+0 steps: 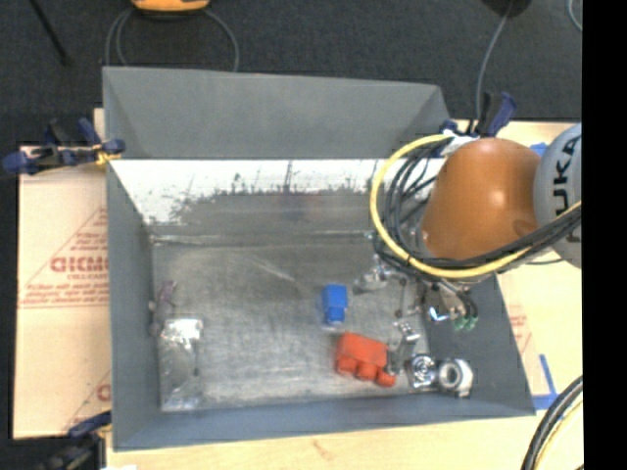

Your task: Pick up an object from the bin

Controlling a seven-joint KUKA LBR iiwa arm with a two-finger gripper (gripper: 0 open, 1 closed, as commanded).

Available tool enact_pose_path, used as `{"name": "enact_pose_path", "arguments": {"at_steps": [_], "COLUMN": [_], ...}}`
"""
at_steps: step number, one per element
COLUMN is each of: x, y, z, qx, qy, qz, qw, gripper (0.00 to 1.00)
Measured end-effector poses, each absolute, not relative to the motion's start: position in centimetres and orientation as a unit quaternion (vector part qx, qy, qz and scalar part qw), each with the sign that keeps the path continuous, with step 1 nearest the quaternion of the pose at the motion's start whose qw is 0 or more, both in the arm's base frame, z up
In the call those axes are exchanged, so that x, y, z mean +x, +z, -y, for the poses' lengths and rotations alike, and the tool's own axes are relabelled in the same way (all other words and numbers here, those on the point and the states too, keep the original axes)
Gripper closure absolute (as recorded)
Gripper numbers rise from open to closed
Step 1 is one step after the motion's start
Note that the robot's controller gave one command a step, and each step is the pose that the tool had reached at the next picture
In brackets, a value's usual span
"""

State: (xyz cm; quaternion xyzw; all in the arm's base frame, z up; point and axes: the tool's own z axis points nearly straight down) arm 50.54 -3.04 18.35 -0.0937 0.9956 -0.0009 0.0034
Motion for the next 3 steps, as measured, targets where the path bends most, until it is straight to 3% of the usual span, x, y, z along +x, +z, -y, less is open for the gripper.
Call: {"name": "enact_pose_path", "arguments": {"at_steps": [1,2,3], "x": [49.9,50.1,52.7], "y": [7.5,7.9,20.4], "z": [5.4,5.3,8.0], "qx": [-0.067,-0.066,-0.212], "qy": [0.001,0.001,-0.002], "qz": [-0.998,-0.998,-0.977], "qw": [0.004,0.005,0.005], "gripper": [0.0,1.0,1.0]}}
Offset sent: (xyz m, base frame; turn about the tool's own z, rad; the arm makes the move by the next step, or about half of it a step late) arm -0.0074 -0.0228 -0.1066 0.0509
